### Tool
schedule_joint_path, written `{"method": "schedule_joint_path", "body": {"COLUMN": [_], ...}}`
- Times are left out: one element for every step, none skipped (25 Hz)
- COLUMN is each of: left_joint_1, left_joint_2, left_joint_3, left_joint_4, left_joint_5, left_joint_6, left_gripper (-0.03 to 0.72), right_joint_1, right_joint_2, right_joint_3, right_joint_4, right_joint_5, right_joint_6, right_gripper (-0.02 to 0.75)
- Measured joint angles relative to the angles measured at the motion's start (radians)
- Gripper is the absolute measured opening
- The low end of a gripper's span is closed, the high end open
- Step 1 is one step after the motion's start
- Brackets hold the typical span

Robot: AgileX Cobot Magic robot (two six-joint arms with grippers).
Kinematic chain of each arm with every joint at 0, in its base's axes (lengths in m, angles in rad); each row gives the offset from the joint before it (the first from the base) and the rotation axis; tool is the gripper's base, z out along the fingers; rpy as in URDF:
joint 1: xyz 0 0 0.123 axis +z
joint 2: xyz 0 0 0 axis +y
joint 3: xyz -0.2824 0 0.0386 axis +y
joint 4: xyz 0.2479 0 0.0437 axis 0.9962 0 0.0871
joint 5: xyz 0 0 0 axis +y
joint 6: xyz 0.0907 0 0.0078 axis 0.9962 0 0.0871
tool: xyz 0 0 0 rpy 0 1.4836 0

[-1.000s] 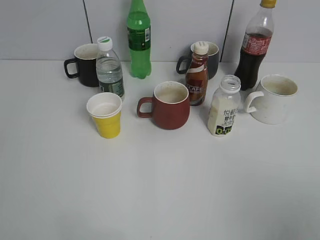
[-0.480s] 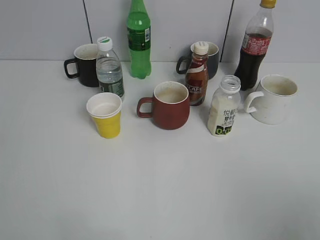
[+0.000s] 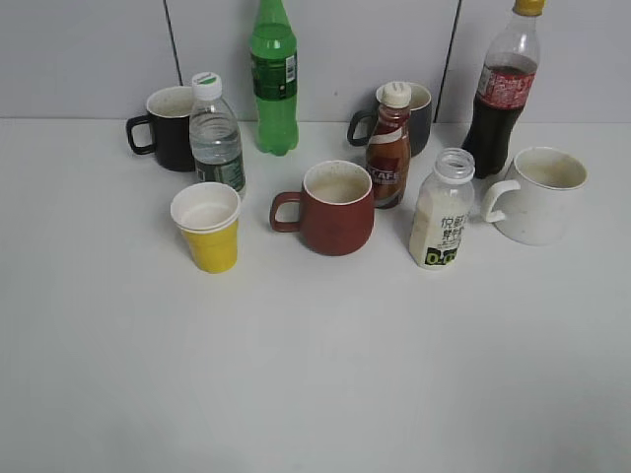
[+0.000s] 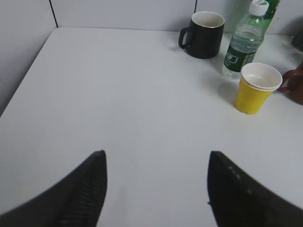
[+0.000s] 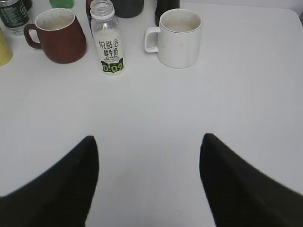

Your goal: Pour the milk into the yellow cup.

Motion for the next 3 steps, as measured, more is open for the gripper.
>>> {"method": "schedule_joint_path", "body": {"left_joint_1": [0.0,0.0,0.0], "left_joint_2": [0.0,0.0,0.0], "left_joint_3": [0.0,0.0,0.0], "left_joint_4": [0.0,0.0,0.0], "left_joint_5": [0.0,0.0,0.0], "left_joint_6": [0.0,0.0,0.0], "left_gripper": [0.505,0.505,0.505], "right_joint_1": [0.0,0.0,0.0], "right_joint_2": [-0.001,-0.001,-0.001], "right_joint_3": [0.0,0.0,0.0], "right_joint_4": [0.0,0.0,0.0], "right_joint_5": [0.0,0.0,0.0], "right_joint_6": [0.0,0.0,0.0], "right_gripper": [0.501,0.501,0.501]}}
